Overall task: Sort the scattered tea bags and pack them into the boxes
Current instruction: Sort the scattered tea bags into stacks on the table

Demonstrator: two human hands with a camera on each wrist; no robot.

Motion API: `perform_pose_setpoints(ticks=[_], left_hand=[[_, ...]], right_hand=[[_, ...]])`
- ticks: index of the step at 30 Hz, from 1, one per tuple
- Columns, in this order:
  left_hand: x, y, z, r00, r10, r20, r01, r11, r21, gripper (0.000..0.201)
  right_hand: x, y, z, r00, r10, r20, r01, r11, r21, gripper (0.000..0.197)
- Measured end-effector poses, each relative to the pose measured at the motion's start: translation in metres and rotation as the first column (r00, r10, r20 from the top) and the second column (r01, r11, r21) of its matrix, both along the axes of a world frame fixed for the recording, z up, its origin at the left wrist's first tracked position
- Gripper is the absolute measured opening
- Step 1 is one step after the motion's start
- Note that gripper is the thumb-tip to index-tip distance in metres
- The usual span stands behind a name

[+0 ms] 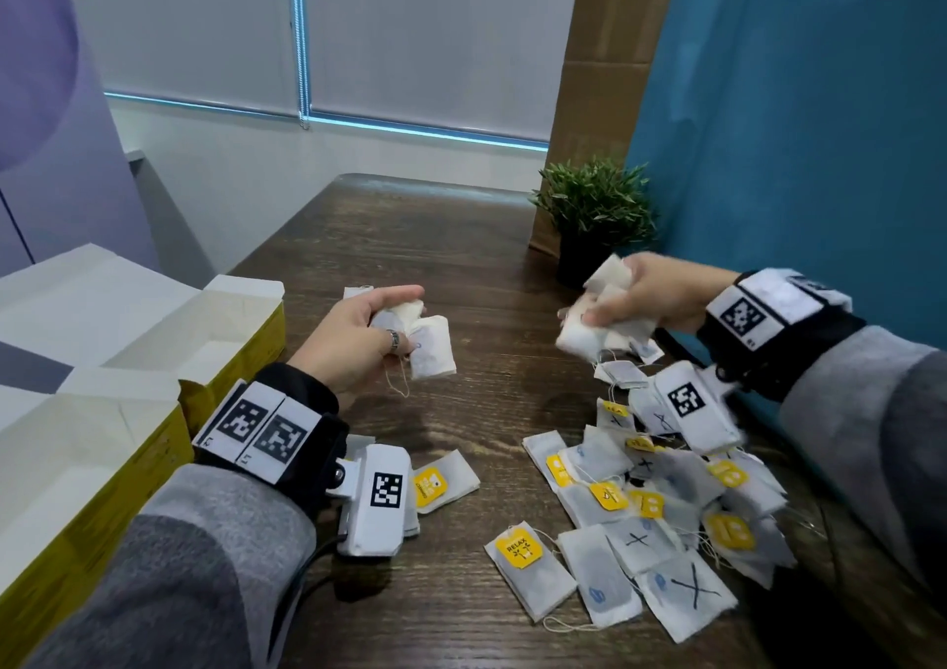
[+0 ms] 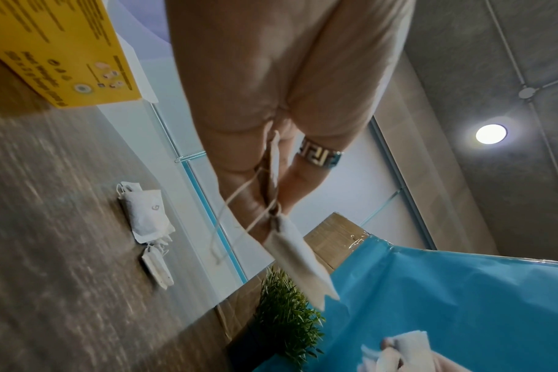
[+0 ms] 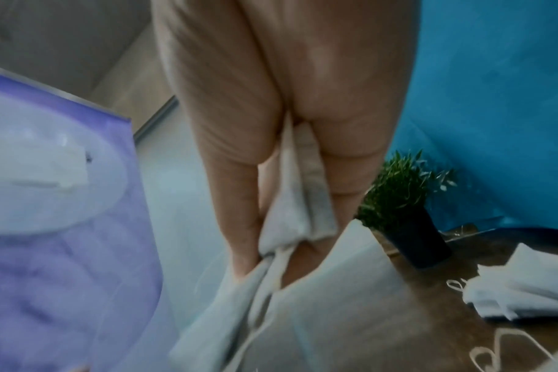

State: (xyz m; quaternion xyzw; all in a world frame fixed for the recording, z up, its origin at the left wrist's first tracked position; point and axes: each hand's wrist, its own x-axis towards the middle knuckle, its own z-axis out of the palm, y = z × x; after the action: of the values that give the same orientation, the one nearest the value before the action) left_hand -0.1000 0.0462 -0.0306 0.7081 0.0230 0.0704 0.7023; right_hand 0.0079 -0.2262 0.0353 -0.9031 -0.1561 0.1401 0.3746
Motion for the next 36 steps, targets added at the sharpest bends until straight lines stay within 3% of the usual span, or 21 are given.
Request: perform_pose_setpoints(ticks=[3,8,11,16,19,25,28,36], left_hand=[[0.002,0.002,-0.002,1.0,0.029,-0.01,-0.029,0.999,-0.022,0.056],[0.003,0.003,-0.003,0.998,0.056,-0.027,-0.057,0.998,-0.019,0.055],[0.003,0.003,0.0,0.998,0.068,-0.008,-0.068,0.997,-0.02,0.053],[0.005,0.011,0.003,0.995,0.096,0.034,-0.095,0.994,-0.049,0.052],[0.009,0.012,0.009,0.994,0.103,0.025,-0.101,0.992,-0.07,0.05],[0.033,0.022,0.038,0.996,0.092,-0.021,-0.09,0.991,0.104,0.048],[0.047,0.024,0.04,0.994,0.097,-0.043,-0.089,0.982,0.169,0.049],[0.055,0.025,0.038,0.993,0.086,-0.074,-0.077,0.99,0.12,0.048]], right_hand=[[0.014,-0.015,0.016,0.987,-0.148,0.058,0.133,0.967,0.217,0.015],[0.036,-0.039,0.019,0.926,-0.351,0.14,0.281,0.887,0.366,0.017],[0.045,-0.048,0.013,0.885,-0.436,0.162,0.367,0.869,0.332,0.02],[0.057,-0.053,0.002,0.853,-0.495,0.162,0.464,0.864,0.197,0.042],[0.066,-0.052,-0.006,0.864,-0.477,0.164,0.455,0.877,0.155,0.036],[0.086,-0.046,-0.026,0.905,-0.412,0.107,0.394,0.905,0.159,0.031],[0.09,-0.045,-0.036,0.953,-0.303,0.014,0.299,0.945,0.13,0.029],[0.079,-0.04,-0.039,0.998,-0.024,-0.063,0.034,0.987,0.157,0.028]])
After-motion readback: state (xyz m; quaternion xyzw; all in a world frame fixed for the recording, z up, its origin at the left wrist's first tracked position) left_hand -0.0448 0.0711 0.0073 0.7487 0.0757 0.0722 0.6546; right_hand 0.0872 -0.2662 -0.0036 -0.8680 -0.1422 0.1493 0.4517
